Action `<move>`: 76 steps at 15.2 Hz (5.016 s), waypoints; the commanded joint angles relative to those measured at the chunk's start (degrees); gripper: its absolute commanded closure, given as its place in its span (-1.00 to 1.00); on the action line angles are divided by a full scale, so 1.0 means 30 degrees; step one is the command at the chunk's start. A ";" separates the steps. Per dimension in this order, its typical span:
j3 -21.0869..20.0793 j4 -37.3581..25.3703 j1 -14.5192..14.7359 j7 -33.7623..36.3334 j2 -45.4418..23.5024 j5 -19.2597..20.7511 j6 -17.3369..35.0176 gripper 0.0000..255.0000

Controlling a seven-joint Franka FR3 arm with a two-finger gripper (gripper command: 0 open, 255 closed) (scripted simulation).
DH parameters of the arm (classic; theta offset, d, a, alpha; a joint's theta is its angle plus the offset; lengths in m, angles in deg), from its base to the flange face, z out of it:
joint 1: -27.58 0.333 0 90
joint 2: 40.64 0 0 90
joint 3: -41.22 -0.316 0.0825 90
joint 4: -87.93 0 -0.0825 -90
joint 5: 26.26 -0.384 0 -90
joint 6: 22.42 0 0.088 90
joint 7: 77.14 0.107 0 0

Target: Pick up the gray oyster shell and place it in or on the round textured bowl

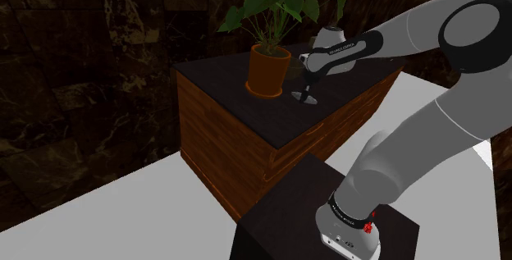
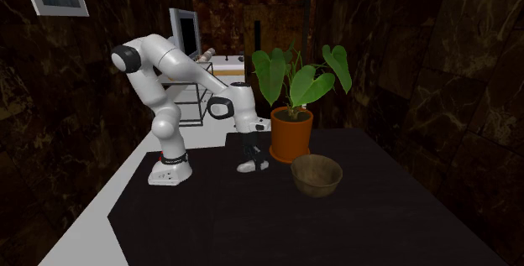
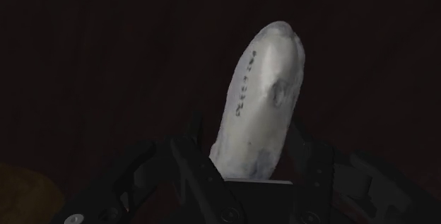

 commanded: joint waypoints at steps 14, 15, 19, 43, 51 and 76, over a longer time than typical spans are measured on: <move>-0.0425 -0.0697 -0.0119 0.0113 0.0858 0.0146 -0.1509 1.00; -0.0507 -0.0847 -0.0135 0.0125 0.1010 0.0159 -0.1805 1.00; -0.0825 -0.1486 -0.0181 0.0147 0.1554 0.0170 -0.2968 1.00; -0.1799 -0.6772 0.0202 -0.0539 0.2092 -0.0723 -0.8726 1.00; 0.1208 -1.3164 0.1126 -0.4444 -0.5509 -0.5586 -0.8312 1.00; 1.2341 -2.2316 0.2563 -1.2570 -2.1887 -2.2778 -1.2235 1.00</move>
